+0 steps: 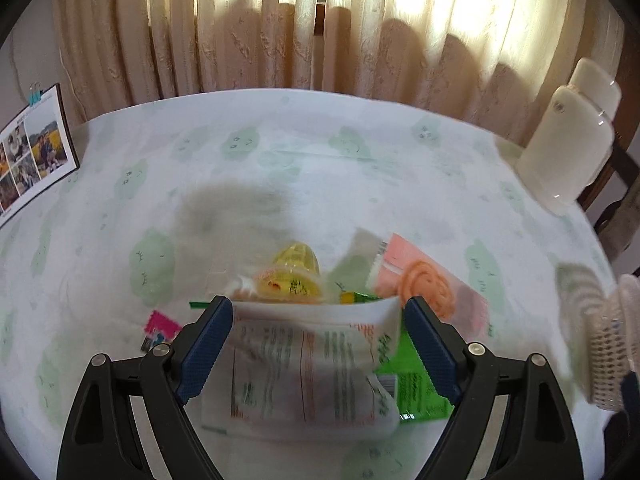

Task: Organize snacks
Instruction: 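Lower the left gripper onto the white printed snack bag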

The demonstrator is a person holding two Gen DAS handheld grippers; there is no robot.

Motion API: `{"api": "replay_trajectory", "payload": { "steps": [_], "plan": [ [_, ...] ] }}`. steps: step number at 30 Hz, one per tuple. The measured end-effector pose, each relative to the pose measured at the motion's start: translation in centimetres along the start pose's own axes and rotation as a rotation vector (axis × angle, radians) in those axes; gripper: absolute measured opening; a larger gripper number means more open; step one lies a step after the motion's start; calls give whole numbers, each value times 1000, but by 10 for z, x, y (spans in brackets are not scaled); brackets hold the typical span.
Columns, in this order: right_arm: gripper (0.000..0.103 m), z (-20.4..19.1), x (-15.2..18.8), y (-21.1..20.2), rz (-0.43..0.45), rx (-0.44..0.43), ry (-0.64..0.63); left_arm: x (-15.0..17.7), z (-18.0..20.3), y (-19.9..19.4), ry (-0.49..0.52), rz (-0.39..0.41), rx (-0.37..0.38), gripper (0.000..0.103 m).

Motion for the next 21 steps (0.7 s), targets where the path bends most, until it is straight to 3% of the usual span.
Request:
{"api": "replay_trajectory", "payload": {
  "steps": [12, 21],
  "plan": [
    [72, -4, -1, -6, 3, -28, -5, 46, -21, -18, 137, 5, -57, 86],
    [72, -9, -1, -11, 13, -45, -12, 76, -67, -34, 66, -44, -27, 86]
  ]
}}
Point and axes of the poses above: each gripper's, at about its wrist camera, not at the fingertips, and y roughly the way its jaws point, z to its right, x to its underside, the point moved 7 cm from there along y, roughly the way its jaws point, and after that the axes turned 10 degrees about -x, right-handed, at the moved point
